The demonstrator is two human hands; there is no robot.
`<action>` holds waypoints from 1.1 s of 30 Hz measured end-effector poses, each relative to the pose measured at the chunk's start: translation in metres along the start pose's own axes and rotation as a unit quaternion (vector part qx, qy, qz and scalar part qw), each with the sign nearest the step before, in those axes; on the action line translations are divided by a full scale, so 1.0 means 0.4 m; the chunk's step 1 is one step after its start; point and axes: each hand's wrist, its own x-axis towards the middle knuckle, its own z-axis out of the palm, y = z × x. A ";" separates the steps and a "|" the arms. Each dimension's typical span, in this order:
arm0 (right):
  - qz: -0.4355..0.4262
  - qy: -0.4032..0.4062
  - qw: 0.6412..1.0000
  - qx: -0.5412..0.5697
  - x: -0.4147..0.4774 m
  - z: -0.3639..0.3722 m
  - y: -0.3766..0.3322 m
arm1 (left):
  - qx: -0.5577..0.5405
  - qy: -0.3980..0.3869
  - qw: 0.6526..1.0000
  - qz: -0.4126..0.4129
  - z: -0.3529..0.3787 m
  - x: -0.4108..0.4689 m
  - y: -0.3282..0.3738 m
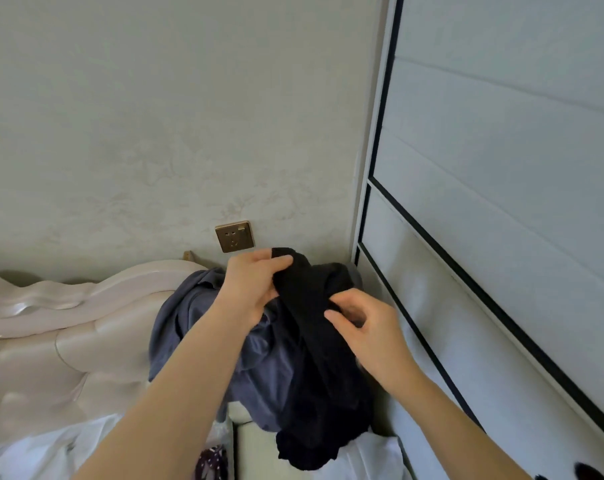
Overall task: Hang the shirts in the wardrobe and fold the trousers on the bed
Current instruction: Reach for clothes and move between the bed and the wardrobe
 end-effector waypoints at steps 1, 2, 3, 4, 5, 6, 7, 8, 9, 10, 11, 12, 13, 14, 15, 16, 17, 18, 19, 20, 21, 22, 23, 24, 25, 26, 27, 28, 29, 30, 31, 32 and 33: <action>0.005 0.003 1.000 -0.005 -0.027 -0.005 -0.005 | 0.073 0.005 0.996 0.045 -0.006 -0.025 0.010; 0.011 0.013 1.000 -0.017 -0.051 -0.012 -0.007 | 0.152 0.008 0.984 0.095 -0.013 -0.051 0.024; 0.019 0.029 0.999 -0.033 -0.073 -0.019 -0.008 | 0.216 0.005 0.966 0.141 -0.018 -0.079 0.038; 0.032 0.047 0.997 -0.054 -0.093 -0.025 -0.008 | 0.260 -0.003 0.949 0.178 -0.021 -0.112 0.054; 0.047 0.061 0.994 -0.073 -0.112 -0.029 -0.007 | 0.293 -0.016 0.933 0.210 -0.023 -0.143 0.068; 0.066 0.064 0.991 -0.093 -0.131 -0.030 -0.007 | 0.326 -0.027 0.914 0.241 -0.025 -0.175 0.081; 0.084 0.058 0.988 -0.116 -0.147 -0.028 -0.003 | 0.355 -0.034 0.894 0.270 -0.023 -0.201 0.093; 0.100 0.049 0.984 -0.139 -0.163 -0.024 0.001 | 0.371 -0.041 0.879 0.295 -0.022 -0.227 0.103; 0.108 0.045 0.982 -0.151 -0.181 -0.021 0.000 | 0.376 -0.049 0.869 0.317 -0.021 -0.257 0.114; 0.111 0.040 0.981 -0.155 -0.195 -0.020 -0.003 | 0.374 -0.055 0.863 0.336 -0.019 -0.287 0.124; 0.114 0.029 0.981 -0.153 -0.208 -0.019 -0.010 | 0.372 -0.060 0.857 0.352 -0.016 -0.317 0.134; 0.123 0.014 0.981 -0.149 -0.215 -0.017 -0.022 | 0.372 -0.067 0.851 0.365 -0.014 -0.346 0.144; 0.142 0.002 0.981 -0.135 -0.219 -0.018 -0.038 | 0.374 -0.078 0.845 0.374 -0.012 -0.374 0.152; 0.164 -0.003 0.980 -0.112 -0.224 -0.018 -0.057 | 0.375 -0.089 0.840 0.381 -0.011 -0.400 0.159; 0.185 0.001 0.979 -0.089 -0.228 -0.020 -0.076 | 0.375 -0.099 0.837 0.386 -0.010 -0.426 0.165; 0.209 0.007 0.975 -0.075 -0.232 -0.025 -0.095 | 0.374 -0.107 0.836 0.388 -0.011 -0.451 0.171; 0.230 0.013 0.971 -0.062 -0.240 -0.033 -0.108 | 0.372 -0.113 0.836 0.387 -0.012 -0.473 0.175; 0.244 0.019 0.968 -0.064 -0.244 -0.044 -0.118 | 0.370 -0.117 0.837 0.386 -0.015 -0.493 0.179; 0.242 0.023 0.967 -0.073 -0.251 -0.057 -0.128 | 0.369 -0.117 0.838 0.385 -0.020 -0.511 0.183; 0.239 0.027 0.966 -0.092 -0.259 -0.072 -0.140 | 0.369 -0.113 0.839 0.384 -0.026 -0.531 0.186; 0.232 0.024 0.966 -0.108 -0.271 -0.091 -0.156 | 0.366 -0.104 0.842 0.383 -0.034 -0.551 0.189; 0.223 0.024 0.967 -0.119 -0.286 -0.113 -0.179 | 0.362 -0.091 0.846 0.381 -0.043 -0.569 0.193; 0.202 0.028 0.972 -0.115 -0.306 -0.140 -0.206 | 0.356 -0.076 0.852 0.376 -0.054 -0.585 0.196; 0.170 0.037 0.979 -0.106 -0.329 -0.167 -0.235 | 0.348 -0.060 0.860 0.369 -0.065 -0.601 0.199; 0.138 0.047 0.985 -0.095 -0.353 -0.196 -0.269 | 0.341 -0.044 0.867 0.360 -0.075 -0.618 0.199; 0.123 0.049 0.987 -0.087 -0.377 -0.221 -0.307 | 0.337 -0.031 0.873 0.351 -0.082 -0.633 0.198; 0.105 0.048 0.990 -0.083 -0.404 -0.245 -0.342 | 0.337 -0.020 0.877 0.342 -0.086 -0.647 0.194; 0.089 0.047 0.992 -0.078 -0.425 -0.266 -0.374 | 0.338 -0.012 0.879 0.336 -0.087 -0.662 0.188; 0.074 0.052 0.993 -0.070 -0.447 -0.287 -0.409 | 0.340 -0.003 0.880 0.333 -0.084 -0.680 0.180; 0.062 0.063 0.995 -0.056 -0.470 -0.308 -0.443 | 0.341 0.004 0.881 0.328 -0.079 -0.699 0.168; 0.054 0.076 0.995 -0.037 -0.493 -0.329 -0.473 | 0.340 0.008 0.885 0.319 -0.073 -0.718 0.153; 0.050 0.087 0.995 -0.016 -0.518 -0.349 -0.501 | 0.340 0.010 0.889 0.306 -0.066 -0.739 0.136; 0.053 0.097 0.994 0.007 -0.545 -0.368 -0.528 | 0.344 0.010 0.892 0.293 -0.057 -0.761 0.116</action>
